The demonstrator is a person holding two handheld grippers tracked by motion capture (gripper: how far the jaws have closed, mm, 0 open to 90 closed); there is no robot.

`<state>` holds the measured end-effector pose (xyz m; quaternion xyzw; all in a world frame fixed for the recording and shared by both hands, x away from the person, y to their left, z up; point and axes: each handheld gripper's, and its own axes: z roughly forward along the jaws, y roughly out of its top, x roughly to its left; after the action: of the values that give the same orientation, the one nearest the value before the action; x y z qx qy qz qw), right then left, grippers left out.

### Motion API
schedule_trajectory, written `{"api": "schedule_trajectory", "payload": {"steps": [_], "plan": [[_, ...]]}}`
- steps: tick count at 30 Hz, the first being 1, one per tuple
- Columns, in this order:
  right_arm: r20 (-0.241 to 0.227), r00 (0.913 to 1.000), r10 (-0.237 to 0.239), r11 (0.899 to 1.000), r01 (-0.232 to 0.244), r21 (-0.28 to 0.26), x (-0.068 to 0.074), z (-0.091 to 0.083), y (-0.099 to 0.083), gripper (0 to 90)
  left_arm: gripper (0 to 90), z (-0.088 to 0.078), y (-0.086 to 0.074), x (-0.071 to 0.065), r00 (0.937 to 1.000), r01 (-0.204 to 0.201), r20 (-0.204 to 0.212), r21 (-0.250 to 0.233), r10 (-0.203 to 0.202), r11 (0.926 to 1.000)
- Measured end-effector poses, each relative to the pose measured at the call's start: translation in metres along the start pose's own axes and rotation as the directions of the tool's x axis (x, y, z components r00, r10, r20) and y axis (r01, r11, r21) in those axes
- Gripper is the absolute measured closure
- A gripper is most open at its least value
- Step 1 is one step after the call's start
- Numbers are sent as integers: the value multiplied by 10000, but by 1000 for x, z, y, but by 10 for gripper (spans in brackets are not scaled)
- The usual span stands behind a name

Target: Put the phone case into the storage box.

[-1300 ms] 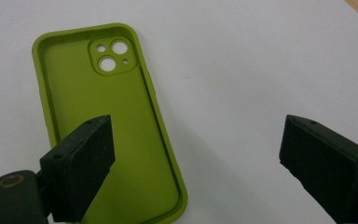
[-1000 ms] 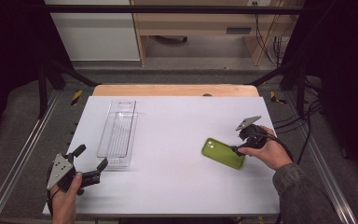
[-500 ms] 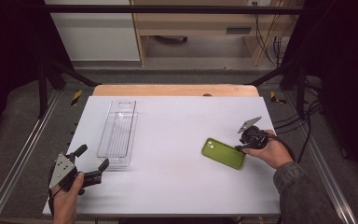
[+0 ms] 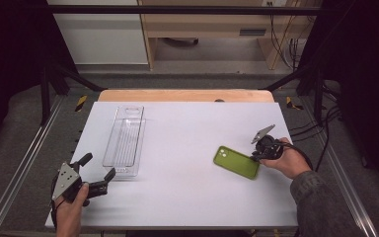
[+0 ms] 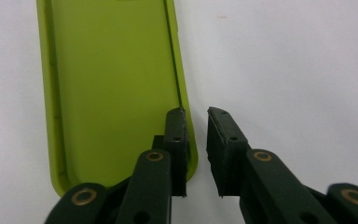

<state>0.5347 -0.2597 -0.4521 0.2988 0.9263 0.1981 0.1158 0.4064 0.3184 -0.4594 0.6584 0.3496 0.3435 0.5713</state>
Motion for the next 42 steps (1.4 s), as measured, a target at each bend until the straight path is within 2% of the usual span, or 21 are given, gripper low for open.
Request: {"api": "schedule_trajectory", "payload": {"steps": [7,9,19,21,30,34,38,42], "plan": [[-91,9999,-105,9997,107,219,1,2,0,831,18,0,0,0,10000,-15,3,6,15,10000],[-69,9996,-286,9994,288,214,0,4,0,835,18,0,0,-1,10000,-16,0,13,16,10000],[-326,9989,-327,9987,340,389,-1,4,2,840,18,0,0,0,10000,-4,-8,-1,4,10000],[-280,9977,-612,9967,626,519,-2,4,4,851,18,0,0,-1,10000,-14,-7,-2,14,10000],[-177,9933,-1145,9907,1154,714,0,5,7,876,18,0,1,0,10000,53,-6,-94,-53,9999],[-85,9920,-1258,9901,1260,625,3,4,7,879,21,-3,4,-2,9999,109,-68,-226,-111,9997],[124,9920,-1260,9912,1254,414,6,-4,7,879,23,-4,14,-7,10000,-69,-30,-374,68,9993],[376,9929,-1126,9936,1123,92,11,-15,9,880,23,0,27,-13,9999,-126,25,33,126,9999]]}}
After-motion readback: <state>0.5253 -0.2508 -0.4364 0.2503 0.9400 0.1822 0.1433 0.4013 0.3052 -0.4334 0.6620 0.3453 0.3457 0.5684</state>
